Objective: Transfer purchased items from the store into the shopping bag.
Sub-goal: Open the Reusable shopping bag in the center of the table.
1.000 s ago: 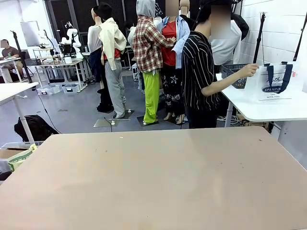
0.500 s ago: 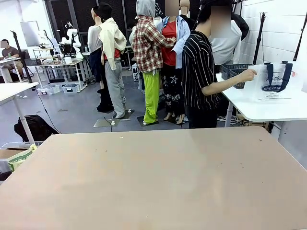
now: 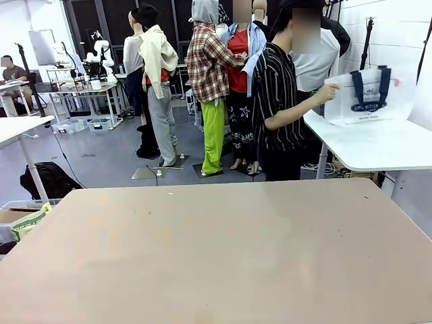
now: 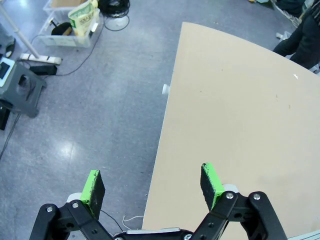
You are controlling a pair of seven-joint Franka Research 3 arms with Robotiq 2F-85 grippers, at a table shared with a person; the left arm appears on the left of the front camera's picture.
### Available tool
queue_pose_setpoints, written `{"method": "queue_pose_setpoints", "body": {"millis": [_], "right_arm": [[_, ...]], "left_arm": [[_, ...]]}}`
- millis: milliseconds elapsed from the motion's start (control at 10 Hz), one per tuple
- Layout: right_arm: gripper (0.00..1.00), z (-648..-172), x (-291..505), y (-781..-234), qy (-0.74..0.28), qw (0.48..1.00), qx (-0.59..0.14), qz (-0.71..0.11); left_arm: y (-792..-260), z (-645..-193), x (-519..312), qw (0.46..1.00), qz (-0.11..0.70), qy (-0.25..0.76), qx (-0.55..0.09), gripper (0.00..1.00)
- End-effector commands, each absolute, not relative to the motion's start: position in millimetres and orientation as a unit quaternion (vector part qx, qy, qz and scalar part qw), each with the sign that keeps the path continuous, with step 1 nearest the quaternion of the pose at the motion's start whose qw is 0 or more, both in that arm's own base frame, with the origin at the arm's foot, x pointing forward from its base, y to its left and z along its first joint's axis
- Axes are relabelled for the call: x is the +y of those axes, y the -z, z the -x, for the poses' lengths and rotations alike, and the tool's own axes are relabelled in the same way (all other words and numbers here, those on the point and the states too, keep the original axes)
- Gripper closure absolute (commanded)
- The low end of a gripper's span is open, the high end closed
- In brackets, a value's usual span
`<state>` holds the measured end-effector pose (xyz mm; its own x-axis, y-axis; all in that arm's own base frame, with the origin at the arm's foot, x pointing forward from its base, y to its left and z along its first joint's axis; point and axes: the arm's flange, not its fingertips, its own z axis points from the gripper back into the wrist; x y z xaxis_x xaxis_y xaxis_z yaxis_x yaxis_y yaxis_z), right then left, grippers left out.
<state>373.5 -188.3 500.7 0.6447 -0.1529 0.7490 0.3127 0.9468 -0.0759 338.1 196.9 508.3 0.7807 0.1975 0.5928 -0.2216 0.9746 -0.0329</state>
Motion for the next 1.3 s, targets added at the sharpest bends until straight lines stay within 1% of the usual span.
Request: {"method": "queue_pose_setpoints", "body": {"millis": [0,1200], "right_arm": [[0.0,-373.7,-186.8,-500.1,0.125,0.903,-0.397,0.104],[0.0,-373.7,-186.8,-500.1,0.125,0.903,-0.397,0.104]], "left_arm": [[-508.0,-337.4,198.4,0.944,-0.025,-0.106,-0.31,0.0],[-508.0,-337.4,198.4,0.944,-0.025,-0.106,-0.31,0.0]]}}
